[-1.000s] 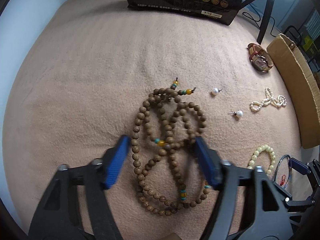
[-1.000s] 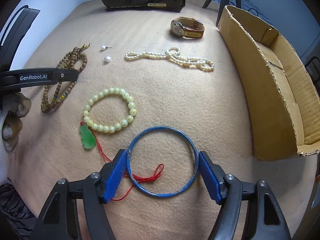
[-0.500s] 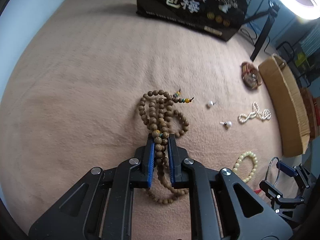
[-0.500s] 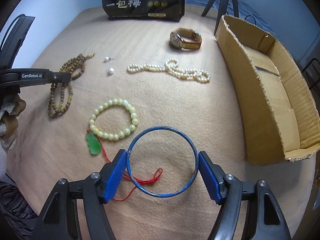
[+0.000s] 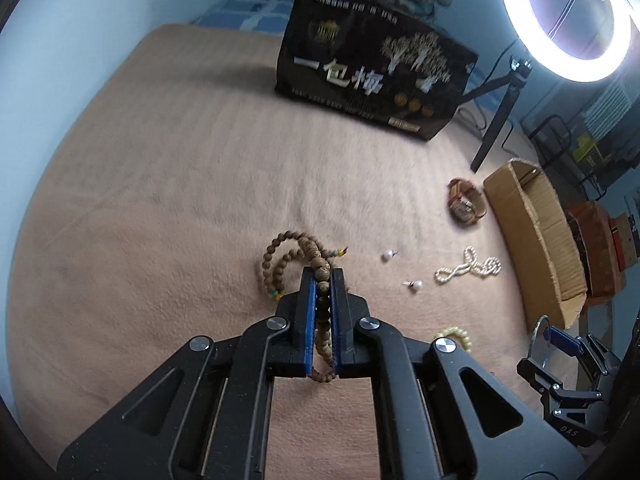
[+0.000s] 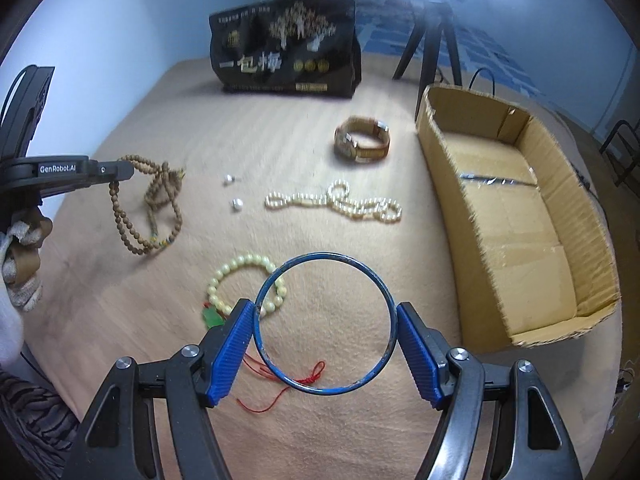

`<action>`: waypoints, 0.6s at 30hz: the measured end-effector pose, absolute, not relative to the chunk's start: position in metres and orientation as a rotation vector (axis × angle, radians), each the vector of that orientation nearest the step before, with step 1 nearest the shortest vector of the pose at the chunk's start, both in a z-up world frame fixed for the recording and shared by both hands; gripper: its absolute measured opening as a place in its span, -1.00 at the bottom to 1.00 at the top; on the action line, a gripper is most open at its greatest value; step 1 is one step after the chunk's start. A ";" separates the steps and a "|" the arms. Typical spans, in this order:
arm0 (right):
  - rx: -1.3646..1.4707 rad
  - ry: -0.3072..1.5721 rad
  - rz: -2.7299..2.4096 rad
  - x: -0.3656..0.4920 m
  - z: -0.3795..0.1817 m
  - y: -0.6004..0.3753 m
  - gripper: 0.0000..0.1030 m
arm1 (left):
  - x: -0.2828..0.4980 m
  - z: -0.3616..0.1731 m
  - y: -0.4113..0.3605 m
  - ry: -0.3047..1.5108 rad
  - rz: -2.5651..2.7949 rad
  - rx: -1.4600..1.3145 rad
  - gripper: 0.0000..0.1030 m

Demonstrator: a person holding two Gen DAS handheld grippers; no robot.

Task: Organize jewelry
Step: 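Grasp the blue bangle with the right tool while the left tool grasps the brown bead necklace, then carry the bangle with the right tool while the left tool lifts the necklace over the box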

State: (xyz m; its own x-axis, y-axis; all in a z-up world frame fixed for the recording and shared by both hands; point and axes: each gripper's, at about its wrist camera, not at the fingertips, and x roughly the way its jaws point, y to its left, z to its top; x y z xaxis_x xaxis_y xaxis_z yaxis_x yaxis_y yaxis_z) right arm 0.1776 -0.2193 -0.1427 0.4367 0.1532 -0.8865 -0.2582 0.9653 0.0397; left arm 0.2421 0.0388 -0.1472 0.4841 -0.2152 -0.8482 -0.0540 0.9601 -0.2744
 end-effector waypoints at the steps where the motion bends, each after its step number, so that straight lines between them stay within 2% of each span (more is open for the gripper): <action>1: -0.102 1.080 0.255 0.177 -0.138 -0.220 0.42 | 0.241 -0.142 0.039 1.054 -0.105 -0.284 -0.93; 18: -0.029 0.962 0.189 0.179 -0.092 -0.262 0.42 | 0.223 -0.052 0.018 0.854 -0.220 -0.300 -0.93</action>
